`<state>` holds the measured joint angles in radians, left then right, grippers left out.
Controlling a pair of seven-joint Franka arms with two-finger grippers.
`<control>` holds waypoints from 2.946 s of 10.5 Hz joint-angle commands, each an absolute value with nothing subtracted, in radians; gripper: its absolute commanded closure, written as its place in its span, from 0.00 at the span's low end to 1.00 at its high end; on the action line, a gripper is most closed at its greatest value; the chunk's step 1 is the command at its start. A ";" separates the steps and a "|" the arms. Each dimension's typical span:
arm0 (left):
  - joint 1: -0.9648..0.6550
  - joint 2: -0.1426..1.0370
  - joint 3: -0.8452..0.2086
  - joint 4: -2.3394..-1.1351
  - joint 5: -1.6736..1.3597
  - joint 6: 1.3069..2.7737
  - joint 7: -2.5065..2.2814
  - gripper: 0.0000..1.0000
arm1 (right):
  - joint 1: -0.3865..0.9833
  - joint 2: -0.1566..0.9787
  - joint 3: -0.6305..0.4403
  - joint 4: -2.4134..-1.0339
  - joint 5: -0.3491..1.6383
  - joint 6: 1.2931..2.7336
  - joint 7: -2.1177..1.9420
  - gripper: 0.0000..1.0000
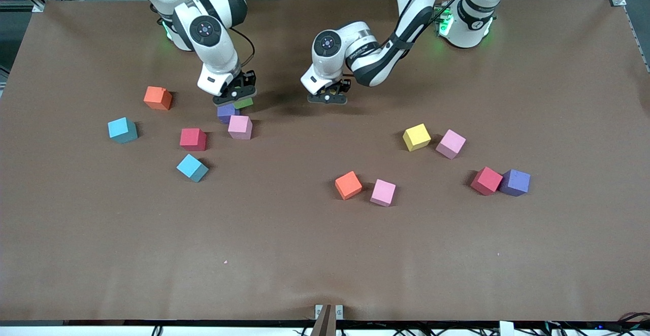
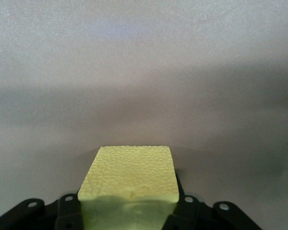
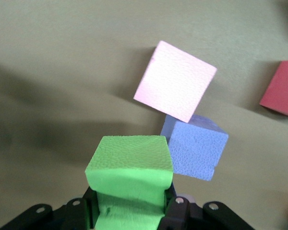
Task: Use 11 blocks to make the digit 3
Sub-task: 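Carry the green cube with the right gripper toward the table middle, then place the green cube beside the yellow cube and open the right gripper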
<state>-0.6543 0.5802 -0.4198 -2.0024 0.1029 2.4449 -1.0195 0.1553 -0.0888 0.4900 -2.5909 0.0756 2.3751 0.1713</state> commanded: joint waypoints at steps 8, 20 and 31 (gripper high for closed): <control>-0.527 0.329 -0.408 -1.965 0.114 2.165 -1.144 0.00 | 0.178 -0.097 0.437 -2.525 0.071 2.388 -0.529 0.62; -0.193 0.413 -0.331 -2.012 0.129 2.201 -0.839 0.00 | 0.535 0.305 0.440 -2.238 -0.109 2.465 -0.380 0.60; -0.143 0.383 -0.330 -2.138 0.130 2.275 -0.907 0.00 | 0.600 0.402 0.440 -2.172 -0.204 2.465 -0.267 0.62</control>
<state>-0.1482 0.4043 -0.3234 -2.1079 0.1047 2.2527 -0.8857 0.5847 0.3778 0.4468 -2.2047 -0.1771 2.4748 -0.3013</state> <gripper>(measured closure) 0.000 0.467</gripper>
